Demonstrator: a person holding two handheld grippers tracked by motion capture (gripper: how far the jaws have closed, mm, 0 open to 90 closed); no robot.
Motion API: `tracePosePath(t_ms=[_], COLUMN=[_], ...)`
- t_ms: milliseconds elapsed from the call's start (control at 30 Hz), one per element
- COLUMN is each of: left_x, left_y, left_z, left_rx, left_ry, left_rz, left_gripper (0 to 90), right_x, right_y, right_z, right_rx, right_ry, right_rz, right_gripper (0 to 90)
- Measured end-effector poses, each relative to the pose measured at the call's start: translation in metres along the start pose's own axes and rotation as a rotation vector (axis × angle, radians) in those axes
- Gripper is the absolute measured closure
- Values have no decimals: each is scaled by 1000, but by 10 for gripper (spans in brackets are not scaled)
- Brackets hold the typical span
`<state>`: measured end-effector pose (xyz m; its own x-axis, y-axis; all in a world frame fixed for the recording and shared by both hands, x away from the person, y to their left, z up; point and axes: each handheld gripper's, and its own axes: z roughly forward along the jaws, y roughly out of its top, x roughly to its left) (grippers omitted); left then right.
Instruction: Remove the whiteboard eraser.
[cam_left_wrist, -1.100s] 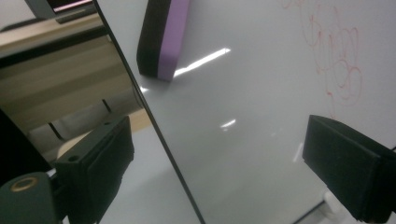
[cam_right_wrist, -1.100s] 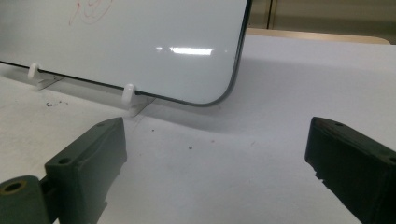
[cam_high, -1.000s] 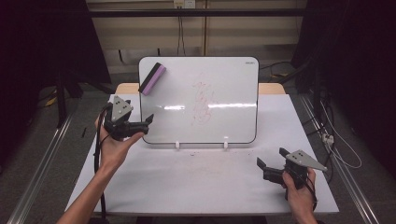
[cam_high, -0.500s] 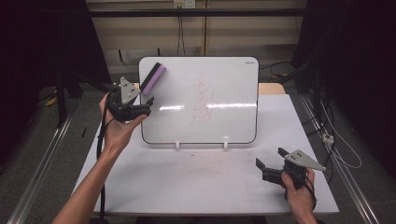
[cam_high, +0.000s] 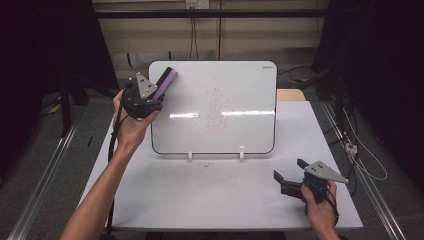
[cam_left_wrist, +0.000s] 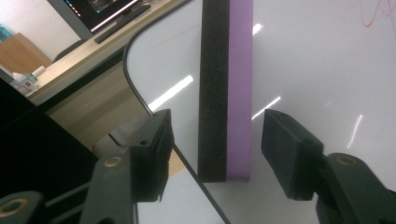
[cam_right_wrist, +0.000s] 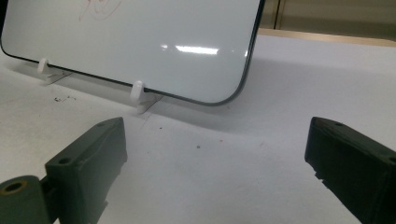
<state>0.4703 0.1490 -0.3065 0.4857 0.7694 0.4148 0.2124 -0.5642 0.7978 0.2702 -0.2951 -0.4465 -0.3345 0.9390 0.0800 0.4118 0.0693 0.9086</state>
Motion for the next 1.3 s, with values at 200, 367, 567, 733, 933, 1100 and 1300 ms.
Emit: tracePosePath(t_ms=[200, 367, 567, 733, 933, 1100, 1300], left_x=[-2, -2, -1, -1, -2, -3, -1], left_y=[-1, -1, -2, -2, -3, -3, -2], left_z=[7, 9, 9, 8, 7, 5, -4], left_rx=[19, 20, 13, 18, 7, 6, -44], left_ry=[3, -9, -18, -17, -17, -24, -28], left_rz=[15, 10, -3, 3, -14, -20, -54], left_gripper=[524, 628, 636, 641, 645, 647, 648], right_x=[0, 0, 0, 0, 0, 0, 1], right_y=[0, 0, 0, 0, 0, 1, 0], right_z=[2, 3, 2, 3, 2, 3, 4], right_rx=[5, 8, 3, 7, 4, 2, 6], right_ry=[3, 3, 4, 5, 5, 6, 13], right_rz=[2, -2, 0, 0, 3, 3, 0], right_gripper=[55, 55, 56, 56, 56, 56, 58])
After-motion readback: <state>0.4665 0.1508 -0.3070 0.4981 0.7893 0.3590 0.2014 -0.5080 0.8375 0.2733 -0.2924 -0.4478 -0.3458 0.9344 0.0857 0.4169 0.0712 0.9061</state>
